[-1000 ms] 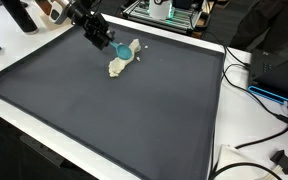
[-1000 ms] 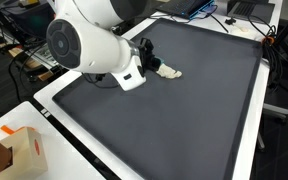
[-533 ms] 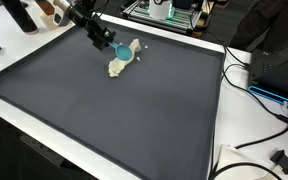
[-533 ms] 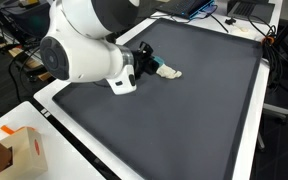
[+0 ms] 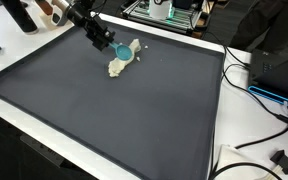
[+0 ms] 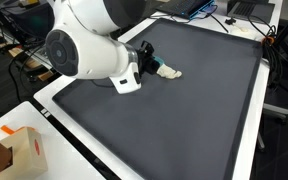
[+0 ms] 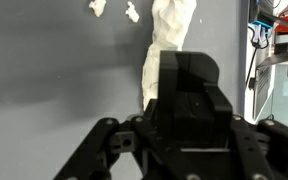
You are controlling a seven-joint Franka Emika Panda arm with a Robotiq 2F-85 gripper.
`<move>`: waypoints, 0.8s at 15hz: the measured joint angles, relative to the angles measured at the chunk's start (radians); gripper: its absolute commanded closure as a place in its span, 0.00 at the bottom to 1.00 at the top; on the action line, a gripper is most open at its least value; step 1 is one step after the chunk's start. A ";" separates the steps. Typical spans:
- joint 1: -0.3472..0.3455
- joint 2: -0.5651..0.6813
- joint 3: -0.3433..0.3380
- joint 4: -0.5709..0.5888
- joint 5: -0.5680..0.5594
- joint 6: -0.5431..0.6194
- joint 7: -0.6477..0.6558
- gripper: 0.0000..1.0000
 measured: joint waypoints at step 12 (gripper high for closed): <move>-0.016 0.004 0.006 -0.004 0.027 -0.021 0.001 0.75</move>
